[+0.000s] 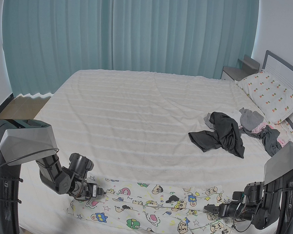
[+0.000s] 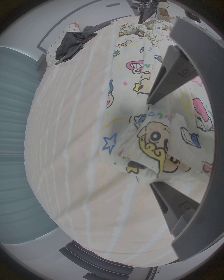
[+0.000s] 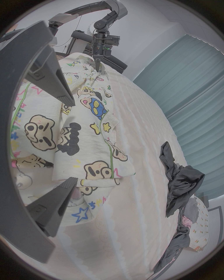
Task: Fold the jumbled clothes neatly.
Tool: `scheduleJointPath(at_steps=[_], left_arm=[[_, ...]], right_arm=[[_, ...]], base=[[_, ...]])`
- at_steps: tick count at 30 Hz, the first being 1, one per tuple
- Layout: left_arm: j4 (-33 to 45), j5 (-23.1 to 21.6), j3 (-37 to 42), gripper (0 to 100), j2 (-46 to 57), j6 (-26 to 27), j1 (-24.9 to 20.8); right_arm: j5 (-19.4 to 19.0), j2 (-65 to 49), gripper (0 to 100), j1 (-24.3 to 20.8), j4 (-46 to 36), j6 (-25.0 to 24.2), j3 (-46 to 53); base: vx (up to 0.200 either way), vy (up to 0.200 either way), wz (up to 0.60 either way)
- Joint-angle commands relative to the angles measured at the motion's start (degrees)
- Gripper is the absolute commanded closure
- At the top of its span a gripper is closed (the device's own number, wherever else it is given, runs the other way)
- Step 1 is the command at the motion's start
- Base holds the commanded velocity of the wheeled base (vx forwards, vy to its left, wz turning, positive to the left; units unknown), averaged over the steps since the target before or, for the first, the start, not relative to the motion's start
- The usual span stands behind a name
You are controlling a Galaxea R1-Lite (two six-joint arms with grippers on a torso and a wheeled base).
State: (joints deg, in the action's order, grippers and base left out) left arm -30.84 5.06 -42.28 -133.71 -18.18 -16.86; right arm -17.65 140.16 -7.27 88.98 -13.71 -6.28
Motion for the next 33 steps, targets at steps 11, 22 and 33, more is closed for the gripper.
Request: scheduleJointPath(at_steps=[11,22,33], left_arm=[[0.2,2.9,0.3,0,-0.8,2.3,-1.3],[0.2,2.9,0.7,0,-0.6,1.9,-1.7],[0.2,2.8,0.8,100,-0.6,1.9,-1.7]], right_arm=[[0.0,0.1,0,0.0,0.8,0.0,0.0],[0.0,0.1,0,0.0,0.8,0.0,0.0],[0.0,0.0,0,0.0,0.8,0.1,0.1]], base=[[0.000,0.000,0.00],[0.000,0.000,0.00],[0.000,0.000,0.00]])
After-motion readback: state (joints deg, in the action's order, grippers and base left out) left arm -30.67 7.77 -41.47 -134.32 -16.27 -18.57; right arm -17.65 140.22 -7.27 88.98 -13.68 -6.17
